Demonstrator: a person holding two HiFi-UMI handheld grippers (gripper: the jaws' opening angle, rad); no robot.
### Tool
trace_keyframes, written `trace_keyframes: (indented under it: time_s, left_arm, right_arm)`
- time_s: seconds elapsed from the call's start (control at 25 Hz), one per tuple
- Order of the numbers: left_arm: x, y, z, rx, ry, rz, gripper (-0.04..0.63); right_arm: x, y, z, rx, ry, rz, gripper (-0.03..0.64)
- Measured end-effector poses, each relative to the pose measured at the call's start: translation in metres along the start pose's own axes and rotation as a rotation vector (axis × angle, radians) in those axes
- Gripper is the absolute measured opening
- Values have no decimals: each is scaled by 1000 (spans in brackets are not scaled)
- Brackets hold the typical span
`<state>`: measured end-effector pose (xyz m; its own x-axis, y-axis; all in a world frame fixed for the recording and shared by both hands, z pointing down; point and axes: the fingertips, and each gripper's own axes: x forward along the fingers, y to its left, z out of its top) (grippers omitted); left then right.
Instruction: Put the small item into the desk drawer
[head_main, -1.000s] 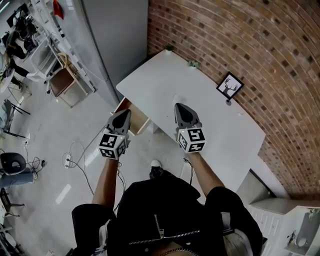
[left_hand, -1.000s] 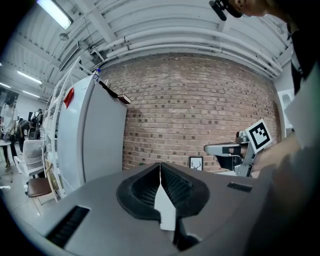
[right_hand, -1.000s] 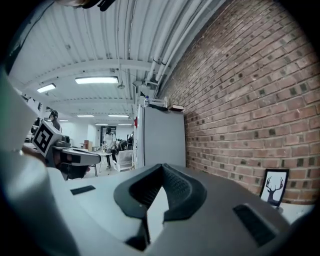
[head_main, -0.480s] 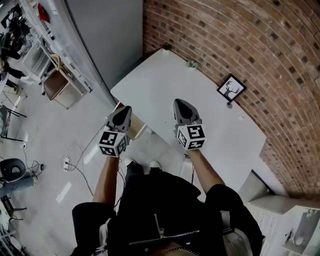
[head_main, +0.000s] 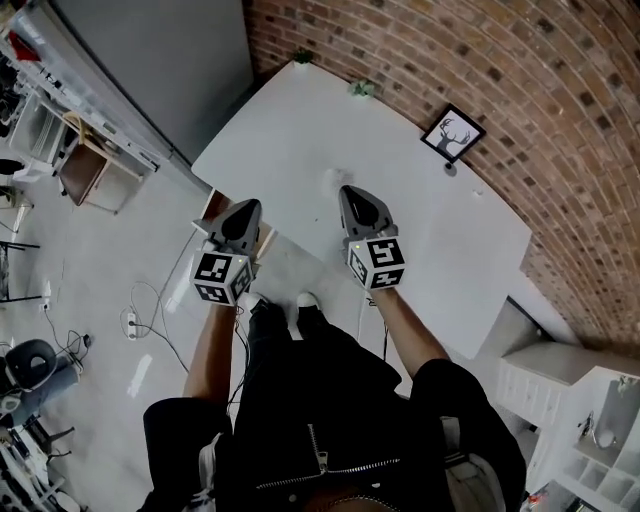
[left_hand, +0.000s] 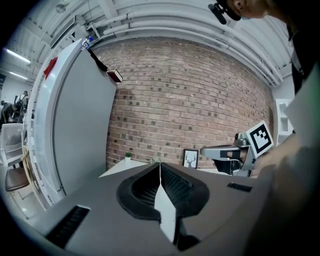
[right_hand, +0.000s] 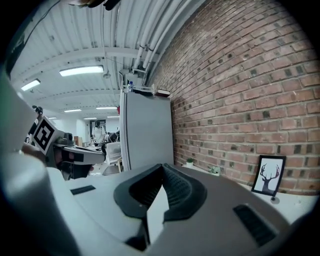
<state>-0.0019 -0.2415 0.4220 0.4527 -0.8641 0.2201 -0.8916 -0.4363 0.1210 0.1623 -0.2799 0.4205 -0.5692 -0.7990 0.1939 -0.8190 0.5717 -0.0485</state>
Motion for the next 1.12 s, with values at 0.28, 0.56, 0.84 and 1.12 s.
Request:
trace_keyframes:
  time_s: [0.28, 0.56, 0.84, 1.12]
  left_arm:
    - [26, -24, -36, -22, 74, -71, 21]
    - [31, -30, -50, -35, 99, -86, 21]
    - [29, -16, -57, -49, 120, -74, 21]
    - [25, -5, -66, -65, 136, -57, 21]
  right_arm:
    - [-17, -20, -53, 57, 97, -59, 5]
    - [-9, -23, -83, 58, 143, -53, 54]
    - [17, -21, -110, 65, 206, -63, 200]
    - [51, -32, -149, 70, 282, -86, 262]
